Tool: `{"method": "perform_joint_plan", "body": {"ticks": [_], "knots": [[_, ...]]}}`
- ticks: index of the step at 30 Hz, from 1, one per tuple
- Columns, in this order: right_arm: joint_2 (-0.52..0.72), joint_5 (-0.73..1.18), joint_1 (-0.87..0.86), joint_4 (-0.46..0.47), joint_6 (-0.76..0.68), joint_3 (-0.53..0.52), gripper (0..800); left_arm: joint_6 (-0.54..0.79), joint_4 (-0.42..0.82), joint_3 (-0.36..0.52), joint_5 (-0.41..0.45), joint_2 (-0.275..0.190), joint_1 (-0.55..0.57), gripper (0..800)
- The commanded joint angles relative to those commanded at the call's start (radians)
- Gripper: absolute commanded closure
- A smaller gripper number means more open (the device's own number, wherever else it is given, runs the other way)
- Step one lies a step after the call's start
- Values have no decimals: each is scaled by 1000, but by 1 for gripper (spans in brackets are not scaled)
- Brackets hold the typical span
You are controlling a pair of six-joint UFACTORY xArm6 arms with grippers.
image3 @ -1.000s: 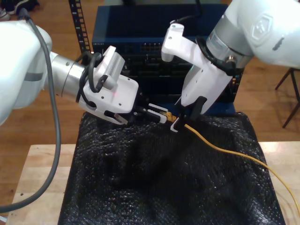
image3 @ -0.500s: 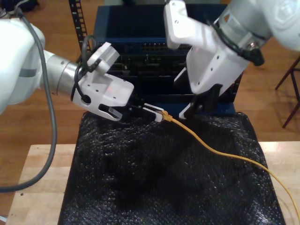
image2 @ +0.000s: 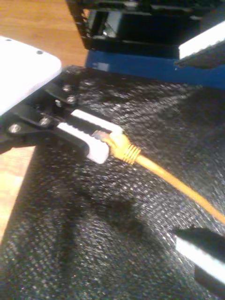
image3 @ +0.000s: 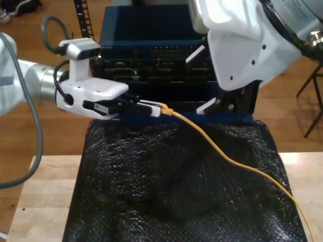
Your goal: Grab the cable and plug it in
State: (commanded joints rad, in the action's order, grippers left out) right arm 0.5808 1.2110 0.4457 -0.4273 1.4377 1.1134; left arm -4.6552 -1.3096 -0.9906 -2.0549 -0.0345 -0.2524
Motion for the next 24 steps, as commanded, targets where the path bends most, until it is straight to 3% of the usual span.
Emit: {"method": "perform_joint_plan", "body": {"ticks": [9, 17, 24], "knots": [[107, -264, 97, 0, 69, -163, 9, -60, -51, 6, -77, 0, -12, 798], [126, -302, 126, 0, 94, -212, 9, -114, -94, 37, -135, 40, -11, 798], [161, -460, 160, 0, 106, -299, 14, -121, -133, 77, -138, 68, -11, 798]]}}
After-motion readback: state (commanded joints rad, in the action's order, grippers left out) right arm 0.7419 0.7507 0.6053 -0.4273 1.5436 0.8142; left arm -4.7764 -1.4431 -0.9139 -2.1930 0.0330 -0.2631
